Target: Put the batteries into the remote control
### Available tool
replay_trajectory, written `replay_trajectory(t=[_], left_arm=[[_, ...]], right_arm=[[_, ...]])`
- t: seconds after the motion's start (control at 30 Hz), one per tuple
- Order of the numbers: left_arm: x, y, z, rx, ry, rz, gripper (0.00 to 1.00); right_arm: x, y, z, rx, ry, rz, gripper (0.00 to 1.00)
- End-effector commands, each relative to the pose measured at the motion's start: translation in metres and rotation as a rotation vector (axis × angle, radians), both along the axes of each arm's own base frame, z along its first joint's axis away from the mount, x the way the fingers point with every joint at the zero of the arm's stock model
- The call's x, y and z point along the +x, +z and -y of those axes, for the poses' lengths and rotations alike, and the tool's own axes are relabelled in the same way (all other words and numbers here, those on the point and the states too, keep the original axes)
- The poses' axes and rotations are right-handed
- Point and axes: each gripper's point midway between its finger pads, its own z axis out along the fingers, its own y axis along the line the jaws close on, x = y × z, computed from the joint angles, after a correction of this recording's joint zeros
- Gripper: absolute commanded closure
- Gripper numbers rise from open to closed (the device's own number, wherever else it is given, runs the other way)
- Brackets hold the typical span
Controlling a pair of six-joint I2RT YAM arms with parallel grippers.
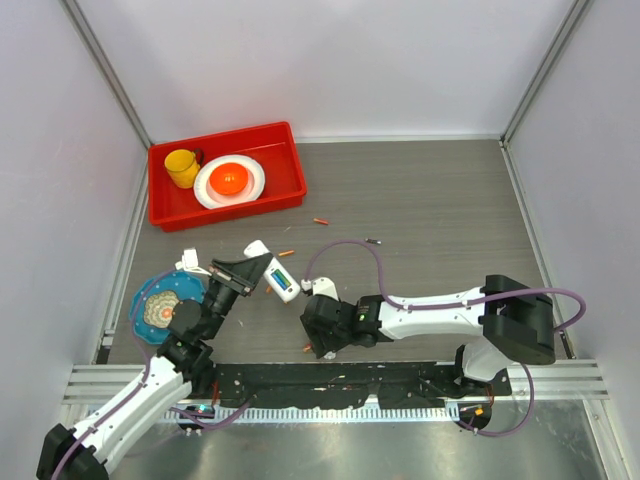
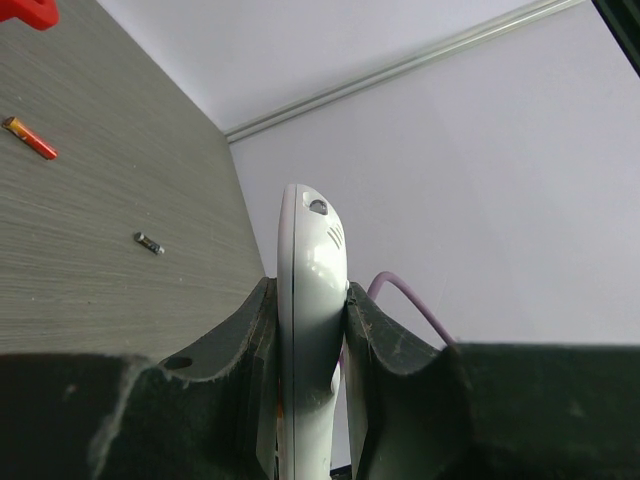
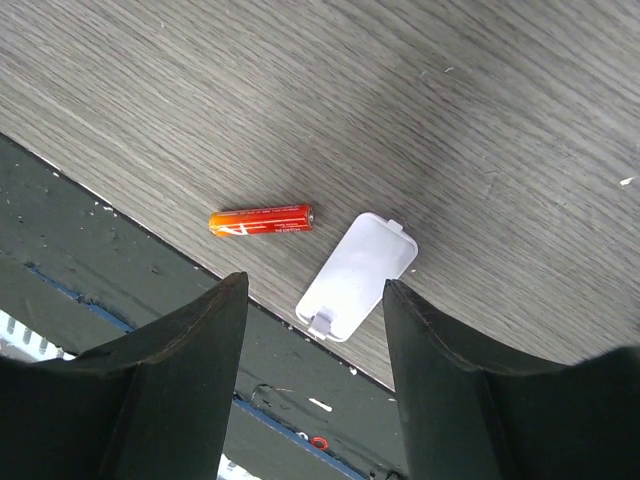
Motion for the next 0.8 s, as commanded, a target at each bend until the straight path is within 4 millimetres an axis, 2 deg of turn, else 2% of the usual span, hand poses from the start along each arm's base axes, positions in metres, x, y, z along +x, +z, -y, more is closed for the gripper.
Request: replay_trajectory(t=[0.0,0.57,0.77], left_arm=[[0.001,-0.008,-0.003,0.002,0.016,0.014,1.00],[0.001,-0.009,-0.002,0.005,0.011,0.009,1.00],[0.001,-0.007,-0.003,-0.002,0.012,0.012,1.00]], right_arm=[[0.004,0.005,-0.004,0.012,-0.025,0.026,0.38],[-0.005,-0.017,0.005,-0.027,-0.035,-0.018,0.39],[-0.004,-0.020,0.010,-0.041,-0.048,-0.019,0.43]])
